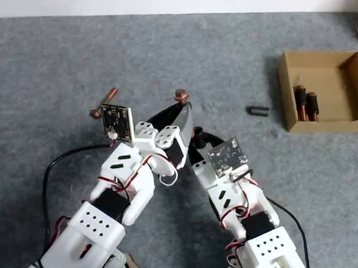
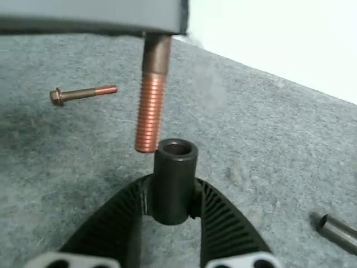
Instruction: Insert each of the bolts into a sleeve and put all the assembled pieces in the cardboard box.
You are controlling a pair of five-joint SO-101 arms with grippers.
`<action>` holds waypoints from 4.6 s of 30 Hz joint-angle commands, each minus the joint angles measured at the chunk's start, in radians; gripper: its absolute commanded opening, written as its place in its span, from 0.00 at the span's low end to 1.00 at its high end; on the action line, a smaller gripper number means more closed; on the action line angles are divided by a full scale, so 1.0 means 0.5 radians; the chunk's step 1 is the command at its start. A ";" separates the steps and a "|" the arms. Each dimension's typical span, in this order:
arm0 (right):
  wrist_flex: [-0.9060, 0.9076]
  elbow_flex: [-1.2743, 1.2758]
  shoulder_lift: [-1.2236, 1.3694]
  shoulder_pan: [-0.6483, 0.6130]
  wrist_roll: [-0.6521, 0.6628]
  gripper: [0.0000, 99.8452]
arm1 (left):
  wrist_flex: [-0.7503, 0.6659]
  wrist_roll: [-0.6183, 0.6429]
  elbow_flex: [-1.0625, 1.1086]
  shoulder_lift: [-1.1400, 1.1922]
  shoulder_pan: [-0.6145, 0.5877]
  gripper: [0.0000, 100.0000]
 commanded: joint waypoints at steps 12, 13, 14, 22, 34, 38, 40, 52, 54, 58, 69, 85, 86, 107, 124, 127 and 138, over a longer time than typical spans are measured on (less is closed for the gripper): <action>0.002 0.262 -0.051 -0.051 0.028 0.01 | -0.064 -0.034 -0.060 -0.170 0.026 0.01; 0.002 0.259 -0.051 -0.051 0.028 0.01 | -0.064 -0.034 -0.038 -0.189 0.026 0.01; 0.002 0.259 -0.051 -0.048 0.028 0.01 | -0.064 -0.034 -0.011 -0.201 0.026 0.01; -0.011 0.256 -0.054 -0.048 0.028 0.01 | -0.068 -0.037 0.057 -0.210 0.023 0.01; -0.011 0.250 -0.054 -0.048 0.025 0.01 | -0.353 -0.147 0.253 -0.210 -0.008 0.01; -0.011 0.250 -0.054 -0.048 0.025 0.01 | -0.402 -0.147 0.272 -0.207 -0.008 0.01; -0.011 0.250 -0.054 -0.048 0.025 0.01 | -0.402 -0.141 0.272 -0.207 -0.008 0.01; -0.014 0.250 -0.054 -0.060 0.018 0.01 | -0.402 -0.147 0.272 -0.207 -0.008 0.01; -0.017 0.250 -0.054 -0.063 0.018 0.01 | -0.402 -0.147 0.265 -0.207 -0.008 0.01; -0.143 0.262 -0.057 -0.063 0.015 0.01 | -0.442 -0.147 0.253 -0.207 -0.054 0.01; -0.226 0.262 -0.054 -0.097 0.015 0.01 | -0.479 -0.147 0.250 -0.204 -0.112 0.01; -0.226 0.250 -0.054 -0.146 0.025 0.01 | -0.470 -0.141 0.259 -0.207 -0.026 0.01; -0.226 0.250 -0.054 -0.146 0.025 0.01 | -0.470 -0.141 0.275 -0.207 -0.026 0.01; -0.229 0.250 -0.057 -0.011 0.018 0.01 | -0.126 -0.144 0.238 -0.207 0.020 0.01; -0.229 0.250 -0.057 0.032 0.018 0.01 | 0.117 -0.282 0.222 -0.207 0.176 0.29; -0.229 0.250 -0.057 0.032 0.018 0.01 | 0.344 -0.160 0.118 -0.207 0.176 0.39; -0.229 0.250 -0.057 0.167 0.018 0.01 | 0.537 -0.046 -0.041 -0.216 -0.097 0.40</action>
